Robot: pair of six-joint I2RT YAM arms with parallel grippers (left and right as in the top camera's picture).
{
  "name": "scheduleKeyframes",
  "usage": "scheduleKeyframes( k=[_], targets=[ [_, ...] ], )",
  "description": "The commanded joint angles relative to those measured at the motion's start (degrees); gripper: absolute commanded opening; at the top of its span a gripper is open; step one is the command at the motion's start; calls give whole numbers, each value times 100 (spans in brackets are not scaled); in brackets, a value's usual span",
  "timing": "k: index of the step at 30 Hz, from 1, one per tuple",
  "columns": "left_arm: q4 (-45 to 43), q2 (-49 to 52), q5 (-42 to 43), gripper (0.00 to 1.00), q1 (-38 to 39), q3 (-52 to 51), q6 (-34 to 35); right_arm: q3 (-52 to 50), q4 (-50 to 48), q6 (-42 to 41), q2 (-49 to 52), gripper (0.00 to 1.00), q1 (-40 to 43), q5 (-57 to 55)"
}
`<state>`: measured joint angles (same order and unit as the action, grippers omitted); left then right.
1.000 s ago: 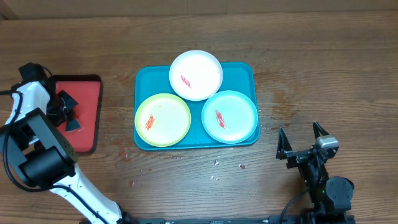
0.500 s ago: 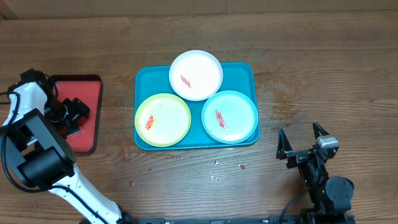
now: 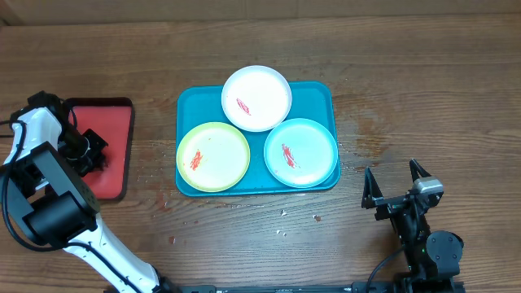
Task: Clean dirty plates on tray and stack at the side
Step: 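Grasp the green-and-orange sponge with the left gripper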
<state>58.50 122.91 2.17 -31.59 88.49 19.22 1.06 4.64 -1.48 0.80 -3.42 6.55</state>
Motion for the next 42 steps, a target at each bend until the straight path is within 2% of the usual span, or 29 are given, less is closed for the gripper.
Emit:
scheduleKeyframes(
  k=[1,2,7,13,14,15,16,17,19,20,22,25,26,28,35,36,39,42],
  targets=[
    [-334,149,-129,97,9,7,-17,-59,-28,2,-63,100,17,-72],
    [-470,149,-256,100,9,7,-17,-59,-28,2,-63,100,17,-72],
    [-1198,149,-859,100,9,7,-17,-59,-28,2,-63,100,17,-72],
    [-1635,149,-857,100,9,4,-22,-59,-28,2,-63,100,17,-72],
    [-1639,149,-857,97,9,4,-22,-59,-28,2,-63,100,17,-72],
    [-1648,149,-857,89,9,2,-31,-59,-28,2,-63,100,17,-72],
    [-1657,149,-855,75,9,-4,-74,-59,-28,2,-63,100,17,-72],
    [-1659,149,-855,54,9,-11,-122,-59,-28,2,-63,100,17,-72],
    [-1648,149,-846,17,9,-28,-127,-59,-28,2,-63,100,17,-72],
    [-1626,149,-831,6,9,-33,-127,-59,-28,2,-63,100,17,-72],
    [-1552,149,-828,4,9,-35,-125,-59,-28,2,-63,100,17,-70],
    [-1458,149,-828,5,9,-35,-125,-59,-28,2,-63,100,17,-72],
    [-1412,149,-826,25,9,-35,-125,-59,-28,2,-63,100,17,-70],
    [-1250,149,-785,100,11,-35,-125,-57,-28,2,-63,100,17,-72],
    [-293,149,-173,100,11,-35,-125,-59,-28,2,-63,100,17,-72],
    [-212,149,-83,96,11,-35,-125,-57,-28,2,-63,100,17,-72],
    [-138,149,-68,67,11,-35,-127,-59,-28,2,-63,100,17,-72],
    [-144,149,-66,22,11,-35,-125,-59,-28,2,-63,100,17,-70]
  ],
)
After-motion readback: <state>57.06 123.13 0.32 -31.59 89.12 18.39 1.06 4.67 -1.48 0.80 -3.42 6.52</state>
